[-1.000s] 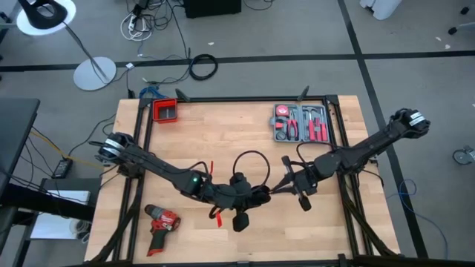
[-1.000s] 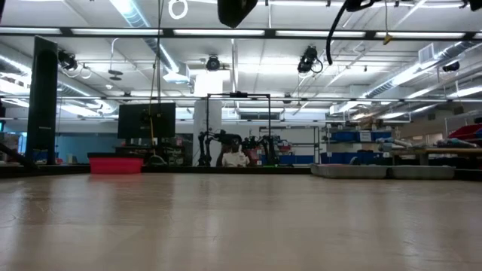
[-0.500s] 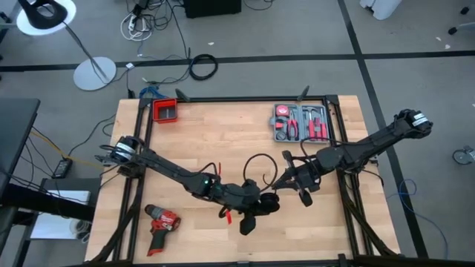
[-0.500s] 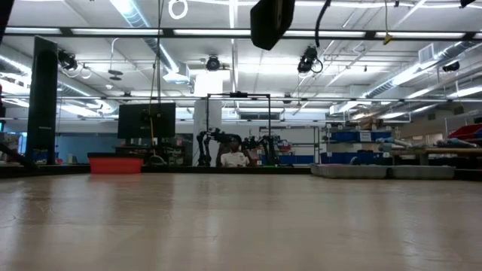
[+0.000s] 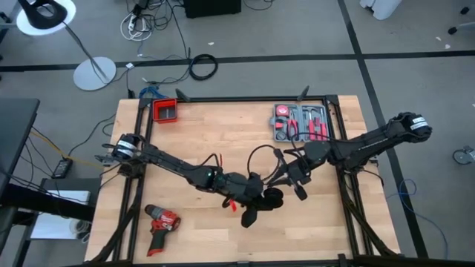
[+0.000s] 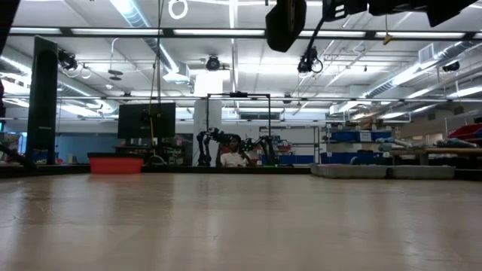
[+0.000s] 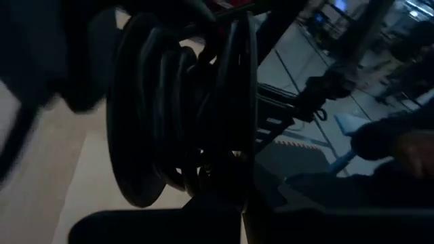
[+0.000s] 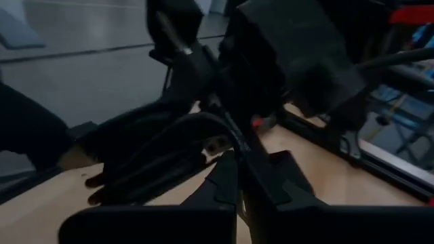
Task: Coil cords
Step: Coil the black wire onto the black spool
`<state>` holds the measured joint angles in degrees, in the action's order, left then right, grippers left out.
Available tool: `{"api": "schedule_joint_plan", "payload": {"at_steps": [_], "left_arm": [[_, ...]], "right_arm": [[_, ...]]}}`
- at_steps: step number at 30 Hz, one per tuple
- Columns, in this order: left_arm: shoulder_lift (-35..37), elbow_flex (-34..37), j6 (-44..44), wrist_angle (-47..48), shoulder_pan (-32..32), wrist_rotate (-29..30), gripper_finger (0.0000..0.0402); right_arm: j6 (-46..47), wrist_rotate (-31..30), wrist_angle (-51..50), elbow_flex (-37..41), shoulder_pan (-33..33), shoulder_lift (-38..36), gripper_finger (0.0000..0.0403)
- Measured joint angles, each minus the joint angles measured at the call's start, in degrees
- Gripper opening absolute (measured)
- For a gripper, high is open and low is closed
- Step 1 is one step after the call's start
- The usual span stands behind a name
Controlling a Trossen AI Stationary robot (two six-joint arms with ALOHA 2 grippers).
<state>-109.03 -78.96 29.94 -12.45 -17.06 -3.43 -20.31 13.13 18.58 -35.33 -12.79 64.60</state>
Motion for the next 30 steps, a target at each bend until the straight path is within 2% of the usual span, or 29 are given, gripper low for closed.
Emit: {"api": "schedule_joint_plan", "payload": {"at_steps": [4,8,17,23,30], "left_arm": [[0.0,0.0,-3.1,-1.1,0.9,-3.6,0.0],[0.0,0.0,-6.9,-5.1,1.7,-6.6,0.0],[0.0,0.0,-13.3,-8.0,3.2,-8.3,0.0],[0.0,0.0,-16.2,-9.1,3.2,-8.4,0.0],[0.0,0.0,-15.9,-9.1,3.2,-8.5,0.0]], "right_arm": [[1.2,5.0,0.0,0.0,1.5,0.0,0.0007],[3.0,6.2,0.1,0.0,2.4,0.0,0.001],[12.7,6.3,6.1,0.0,2.6,-0.1,0.0056],[17.3,6.8,6.7,0.0,2.5,-0.1,0.0056],[21.8,11.6,9.8,0.1,4.7,0.0,0.0056]]}}
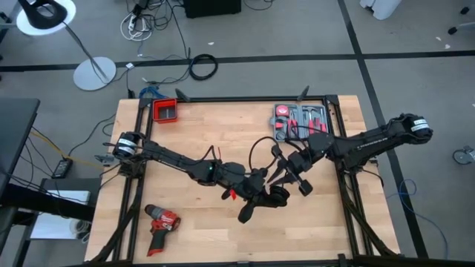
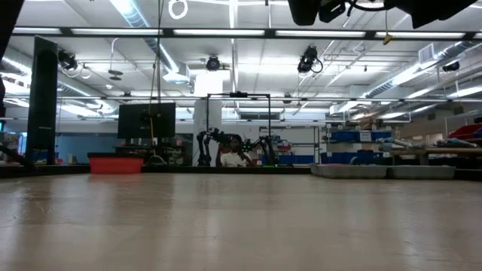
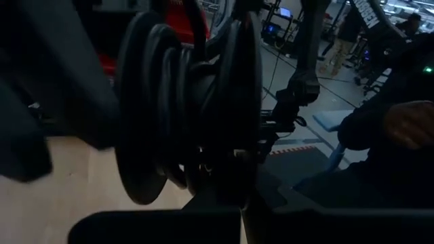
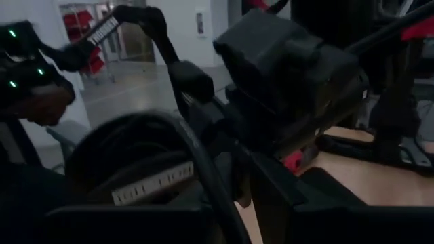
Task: Coil cords
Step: Coil the black wire onto the black spool
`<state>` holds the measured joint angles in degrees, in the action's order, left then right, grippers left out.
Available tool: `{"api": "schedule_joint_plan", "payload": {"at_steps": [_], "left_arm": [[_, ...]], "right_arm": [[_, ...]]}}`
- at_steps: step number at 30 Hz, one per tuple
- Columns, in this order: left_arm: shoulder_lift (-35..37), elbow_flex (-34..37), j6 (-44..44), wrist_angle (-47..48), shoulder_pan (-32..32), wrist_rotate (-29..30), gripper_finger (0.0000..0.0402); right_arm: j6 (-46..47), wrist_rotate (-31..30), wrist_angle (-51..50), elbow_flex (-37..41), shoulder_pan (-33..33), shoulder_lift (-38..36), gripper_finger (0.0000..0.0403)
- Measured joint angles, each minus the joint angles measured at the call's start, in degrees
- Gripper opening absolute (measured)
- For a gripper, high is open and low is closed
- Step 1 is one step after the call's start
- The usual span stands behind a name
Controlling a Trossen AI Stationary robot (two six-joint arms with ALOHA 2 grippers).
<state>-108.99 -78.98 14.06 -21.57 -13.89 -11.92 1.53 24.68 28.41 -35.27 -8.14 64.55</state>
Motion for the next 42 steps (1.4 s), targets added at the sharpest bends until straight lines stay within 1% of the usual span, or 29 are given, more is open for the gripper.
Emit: {"api": "schedule_joint_plan", "payload": {"at_steps": [7,11,16,19,23,29,35,38,40,42], "left_arm": [[0.0,0.0,1.2,0.2,-1.3,-0.2,0.0],[0.0,0.0,1.2,0.3,-1.9,-0.2,0.0],[0.0,0.0,1.2,0.5,-1.9,0.3,0.0],[0.0,0.0,0.7,0.5,-1.9,1.0,0.0],[0.0,0.0,-1.9,0.6,-1.8,3.3,0.0],[-0.1,0.0,-5.6,2.1,-1.3,4.7,0.0],[-0.1,0.0,-10.7,2.8,-0.3,7.5,0.0],[-0.1,0.0,-10.9,3.4,0.4,7.6,0.0],[-0.2,0.0,-10.7,4.2,0.8,7.3,0.0001],[-0.3,0.0,-11.0,4.3,0.8,8.4,0.0001]], "right_arm": [[1.4,7.1,-3.5,0.0,3.1,-0.2,0.0055],[2.6,11.5,-3.6,0.0,5.8,-1.3,0.0056],[6.3,13.9,-6.4,-2.5,8.6,-1.6,0.0055],[5.9,14.1,-10.6,-5.8,8.8,-0.9,0.0054],[5.3,14.1,-16.6,-10.0,8.3,0.7,0.0054],[6.2,14.1,-25.5,-15.2,8.6,1.9,0.0054],[10.9,10.3,-27.3,-17.7,9.4,4.2,0.0054],[13.1,8.5,-28.5,-18.7,9.5,5.8,0.0054],[13.7,8.1,-30.9,-19.5,9.5,6.6,0.0054],[13.9,7.5,-33.5,-20.3,9.3,6.7,0.0054]]}}
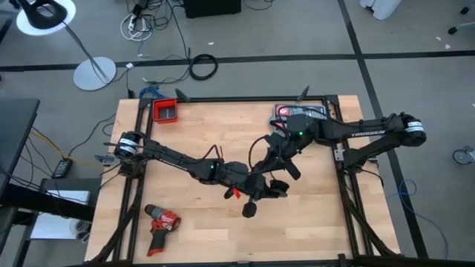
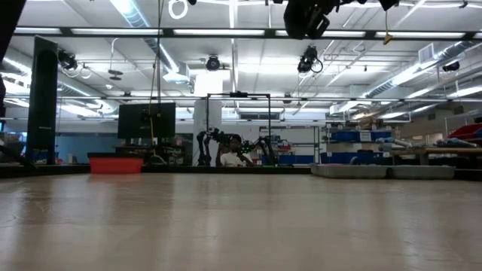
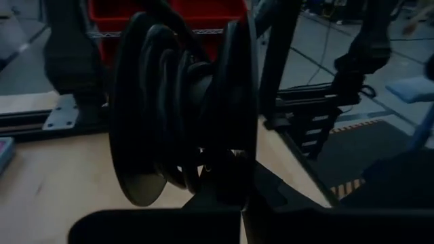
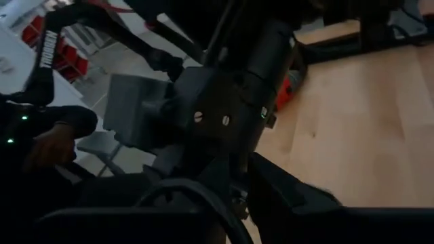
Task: Coil cords
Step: Coil the black wire onto the black spool
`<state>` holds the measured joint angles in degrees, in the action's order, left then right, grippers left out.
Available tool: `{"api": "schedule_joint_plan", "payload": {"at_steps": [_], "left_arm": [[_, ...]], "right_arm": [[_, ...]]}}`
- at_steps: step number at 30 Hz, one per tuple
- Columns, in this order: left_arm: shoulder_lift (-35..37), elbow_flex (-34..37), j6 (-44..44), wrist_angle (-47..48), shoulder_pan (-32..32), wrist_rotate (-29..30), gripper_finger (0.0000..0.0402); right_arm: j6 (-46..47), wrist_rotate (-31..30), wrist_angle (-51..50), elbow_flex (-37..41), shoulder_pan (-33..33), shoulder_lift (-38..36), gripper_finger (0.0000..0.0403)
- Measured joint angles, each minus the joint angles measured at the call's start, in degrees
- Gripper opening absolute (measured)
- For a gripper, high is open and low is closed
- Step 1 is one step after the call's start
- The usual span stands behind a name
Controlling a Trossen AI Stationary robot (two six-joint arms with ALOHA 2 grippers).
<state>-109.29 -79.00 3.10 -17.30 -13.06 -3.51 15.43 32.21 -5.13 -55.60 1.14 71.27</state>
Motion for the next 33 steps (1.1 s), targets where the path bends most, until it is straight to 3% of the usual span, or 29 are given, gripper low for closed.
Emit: {"api": "schedule_joint_plan", "payload": {"at_steps": [8,15,23,26,33], "left_arm": [[-0.1,-6.3,-7.0,13.0,0.1,6.0,0.0001],[0.1,-9.4,-13.9,15.9,0.8,8.7,0.0001],[0.1,-9.4,-19.7,22.0,1.5,20.2,0.0001],[0.2,-9.4,-20.4,23.3,1.7,20.8,0.0001],[0.2,-9.4,-21.1,22.6,1.8,20.9,0.0001]], "right_arm": [[-2.3,-6.3,-12.8,-4.1,-0.5,-3.6,0.0054],[-4.1,-8.0,-19.1,-9.3,0.8,-4.3,0.0054],[-4.6,-16.0,-24.4,-9.1,1.7,-4.6,0.0054],[-5.0,-19.4,-24.6,-9.1,1.6,-4.9,0.0054],[-3.6,-19.4,-24.5,-9.1,1.7,-4.1,0.0054]]}}
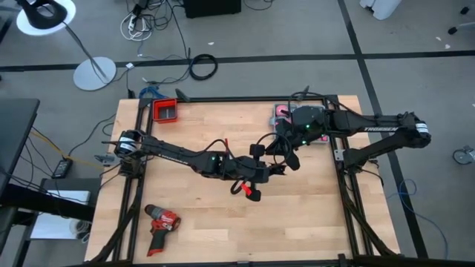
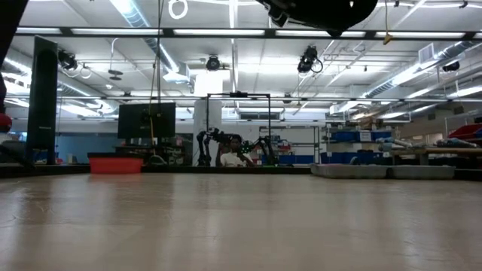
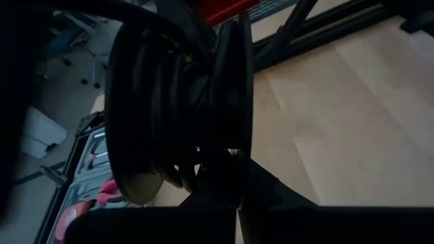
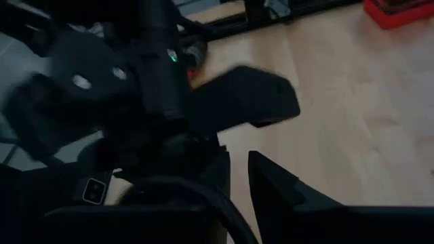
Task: Coil cords
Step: Coil the black wire onto the black spool
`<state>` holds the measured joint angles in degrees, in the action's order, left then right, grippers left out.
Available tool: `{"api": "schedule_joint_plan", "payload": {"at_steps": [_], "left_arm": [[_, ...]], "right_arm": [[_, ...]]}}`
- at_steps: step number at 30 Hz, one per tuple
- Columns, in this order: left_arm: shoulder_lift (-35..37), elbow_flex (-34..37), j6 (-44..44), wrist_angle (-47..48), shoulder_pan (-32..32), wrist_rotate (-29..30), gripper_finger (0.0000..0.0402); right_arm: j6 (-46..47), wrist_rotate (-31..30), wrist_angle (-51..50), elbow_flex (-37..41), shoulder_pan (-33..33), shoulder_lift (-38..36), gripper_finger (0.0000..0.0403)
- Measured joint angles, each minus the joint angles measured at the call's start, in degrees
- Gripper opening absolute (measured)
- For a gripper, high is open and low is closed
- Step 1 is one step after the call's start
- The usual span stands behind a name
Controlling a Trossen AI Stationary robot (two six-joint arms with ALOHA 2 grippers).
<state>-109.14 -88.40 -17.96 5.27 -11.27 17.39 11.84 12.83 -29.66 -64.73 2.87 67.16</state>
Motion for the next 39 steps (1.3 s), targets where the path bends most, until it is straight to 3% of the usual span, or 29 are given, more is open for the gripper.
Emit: {"api": "schedule_joint_plan", "payload": {"at_steps": [5,8,22,31,39], "left_arm": [[0.0,0.0,-0.6,-2.1,0.0,-0.1,0.0001],[0.0,0.0,-4.4,-3.9,0.0,-3.3,0.0001],[0.0,0.0,-12.5,-7.6,0.3,-16.0,0.0001],[0.0,0.1,-18.3,-10.6,0.3,-18.2,0.0001],[0.0,0.1,-20.6,-12.4,0.3,-18.6,0.0001]], "right_arm": [[0.1,0.0,-0.2,0.0,0.1,1.6,0.0054],[-0.8,0.6,-0.8,0.0,1.7,2.9,0.0054],[-2.7,14.7,-0.4,0.0,4.7,5.9,0.0054],[-3.1,18.7,0.1,0.0,4.7,5.9,0.0054],[-1.9,18.7,-1.8,0.7,5.5,6.4,0.0053]]}}
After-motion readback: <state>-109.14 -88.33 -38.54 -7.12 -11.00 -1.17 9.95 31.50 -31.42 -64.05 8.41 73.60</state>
